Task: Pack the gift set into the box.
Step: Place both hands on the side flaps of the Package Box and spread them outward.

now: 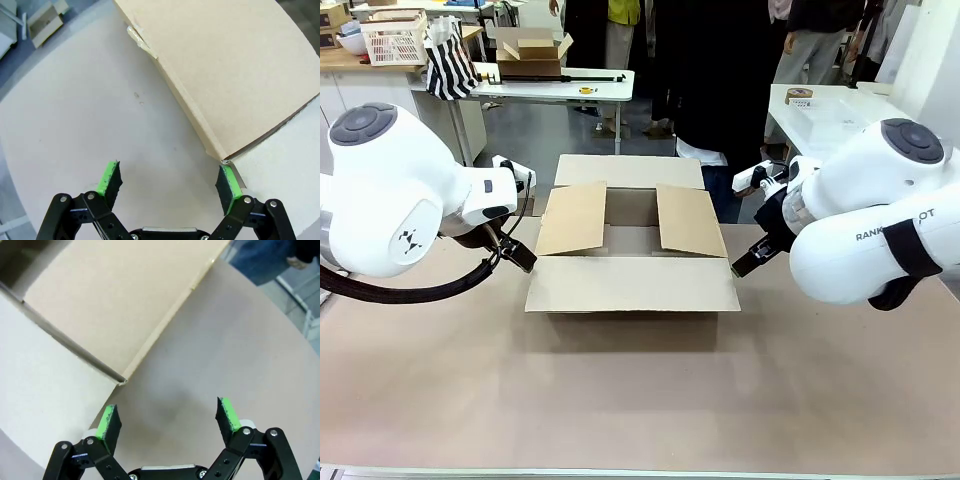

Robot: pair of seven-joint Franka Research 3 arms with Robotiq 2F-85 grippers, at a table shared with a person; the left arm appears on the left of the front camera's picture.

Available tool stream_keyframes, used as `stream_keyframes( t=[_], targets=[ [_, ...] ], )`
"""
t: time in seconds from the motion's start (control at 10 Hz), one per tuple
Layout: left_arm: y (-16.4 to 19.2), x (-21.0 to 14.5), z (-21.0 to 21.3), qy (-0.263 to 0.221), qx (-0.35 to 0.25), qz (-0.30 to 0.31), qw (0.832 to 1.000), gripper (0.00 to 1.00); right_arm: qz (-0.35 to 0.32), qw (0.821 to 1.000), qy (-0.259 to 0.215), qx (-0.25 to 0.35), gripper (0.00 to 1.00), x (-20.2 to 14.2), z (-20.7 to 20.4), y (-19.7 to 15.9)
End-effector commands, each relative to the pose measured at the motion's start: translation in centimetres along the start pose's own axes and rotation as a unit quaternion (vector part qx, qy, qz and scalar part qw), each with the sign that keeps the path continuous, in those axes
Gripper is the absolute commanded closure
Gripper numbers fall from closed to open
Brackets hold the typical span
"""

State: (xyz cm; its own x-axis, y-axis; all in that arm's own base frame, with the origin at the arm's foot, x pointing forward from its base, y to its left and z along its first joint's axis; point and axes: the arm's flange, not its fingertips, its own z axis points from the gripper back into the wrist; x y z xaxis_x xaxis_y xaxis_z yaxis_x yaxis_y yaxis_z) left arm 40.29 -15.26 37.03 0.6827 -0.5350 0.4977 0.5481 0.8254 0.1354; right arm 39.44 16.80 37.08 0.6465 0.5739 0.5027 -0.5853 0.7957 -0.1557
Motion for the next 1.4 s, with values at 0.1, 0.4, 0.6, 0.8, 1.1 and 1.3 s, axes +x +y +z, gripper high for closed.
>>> stream_keyframes(
  t=[0.1, 0.4, 0.6, 0.8, 1.1, 1.3],
  targets=[
    [1.3, 1.1, 3.8, 0.053, -0.012, 0.025, 0.998, 0.00, -0.014, 0.999, 0.021, 0.028, 0.00, 0.6, 3.7, -1.6],
    [5.0, 4.2, 17.4, -0.004, -0.010, 0.036, 0.999, 0.00, -0.083, 0.995, -0.015, -0.048, 0.00, 2.2, 15.8, -3.1],
    [3.8, 2.9, 13.1, 0.031, -0.007, 0.043, 0.999, 0.00, -0.060, 0.998, -0.005, -0.016, 0.00, 1.7, 11.5, -3.4],
    [3.8, 2.9, 13.1, 0.031, -0.007, 0.043, 0.999, 0.00, -0.074, 0.995, -0.038, -0.056, 0.00, 1.8, 17.1, -3.6],
    [5.5, 2.7, 18.3, 0.040, -0.259, 0.080, 0.962, 0.00, -0.311, 0.873, 0.036, 0.373, 0.00, -2.1, 13.2, -8.7],
    [7.8, 0.7, 18.7, 0.030, -0.383, 0.195, 0.902, 0.00, -0.462, 0.751, -0.015, 0.471, 0.00, -5.9, 13.4, -13.3]
  ],
)
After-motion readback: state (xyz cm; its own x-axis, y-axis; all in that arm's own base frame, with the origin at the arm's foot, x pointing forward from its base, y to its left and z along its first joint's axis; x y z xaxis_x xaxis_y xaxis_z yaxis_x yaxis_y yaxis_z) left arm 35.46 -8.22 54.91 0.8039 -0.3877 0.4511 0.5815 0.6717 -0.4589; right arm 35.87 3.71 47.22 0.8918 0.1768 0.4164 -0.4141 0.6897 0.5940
